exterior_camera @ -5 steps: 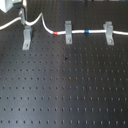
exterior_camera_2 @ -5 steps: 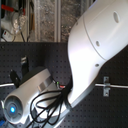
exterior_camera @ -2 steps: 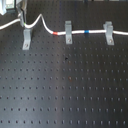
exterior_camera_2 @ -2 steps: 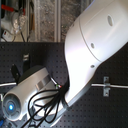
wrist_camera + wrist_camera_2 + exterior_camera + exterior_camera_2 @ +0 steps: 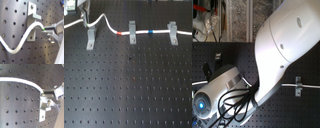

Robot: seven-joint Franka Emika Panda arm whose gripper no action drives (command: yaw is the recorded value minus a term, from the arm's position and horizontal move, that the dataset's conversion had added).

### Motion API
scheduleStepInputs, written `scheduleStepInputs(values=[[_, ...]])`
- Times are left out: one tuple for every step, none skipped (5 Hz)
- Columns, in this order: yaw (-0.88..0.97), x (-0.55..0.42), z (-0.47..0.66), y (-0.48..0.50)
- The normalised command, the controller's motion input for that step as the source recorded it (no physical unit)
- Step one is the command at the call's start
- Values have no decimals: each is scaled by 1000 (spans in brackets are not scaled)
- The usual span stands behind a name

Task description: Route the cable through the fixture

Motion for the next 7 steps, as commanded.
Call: scheduleStepInputs(values=[[57, 170, 48, 383], [51, 171, 96, 356], [17, -58, 136, 51], [11, -26, 66, 24], [0, 0, 64, 1], [0, -22, 116, -23], [0, 0, 109, 1]])
